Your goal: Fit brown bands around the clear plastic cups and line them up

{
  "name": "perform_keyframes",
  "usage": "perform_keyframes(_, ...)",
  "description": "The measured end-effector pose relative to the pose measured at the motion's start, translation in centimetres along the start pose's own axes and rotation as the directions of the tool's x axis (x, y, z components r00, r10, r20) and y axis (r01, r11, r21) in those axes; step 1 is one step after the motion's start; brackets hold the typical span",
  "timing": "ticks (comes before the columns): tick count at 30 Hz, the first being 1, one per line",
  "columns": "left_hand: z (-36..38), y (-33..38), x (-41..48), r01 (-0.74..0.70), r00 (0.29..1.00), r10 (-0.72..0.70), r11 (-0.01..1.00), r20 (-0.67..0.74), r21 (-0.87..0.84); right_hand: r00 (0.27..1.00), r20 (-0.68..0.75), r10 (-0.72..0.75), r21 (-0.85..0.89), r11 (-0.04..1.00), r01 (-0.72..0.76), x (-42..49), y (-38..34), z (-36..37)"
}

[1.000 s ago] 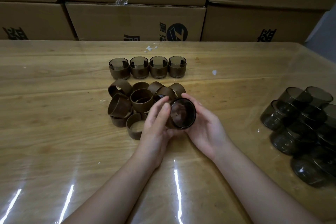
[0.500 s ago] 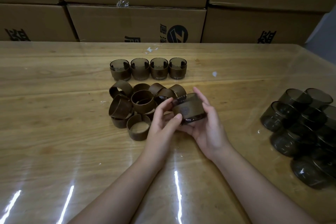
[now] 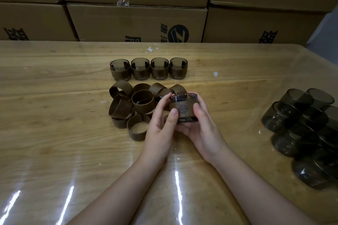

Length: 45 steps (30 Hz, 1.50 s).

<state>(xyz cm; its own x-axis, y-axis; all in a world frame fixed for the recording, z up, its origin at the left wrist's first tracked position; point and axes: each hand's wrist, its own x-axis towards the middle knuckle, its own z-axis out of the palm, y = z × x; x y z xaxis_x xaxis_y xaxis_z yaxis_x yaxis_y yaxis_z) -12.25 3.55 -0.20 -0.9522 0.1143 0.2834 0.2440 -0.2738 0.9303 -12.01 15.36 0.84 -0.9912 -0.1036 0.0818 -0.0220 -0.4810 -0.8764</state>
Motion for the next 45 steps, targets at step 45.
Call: perform_keyframes(45, 0.4, 0.6, -0.5, -0.008, 0.996, 0.012, 0.999, -0.093, 0.04, 0.986, -0.036, -0.164, -0.327, 0.934, 0.143, 0.0, 0.6, -0.6)
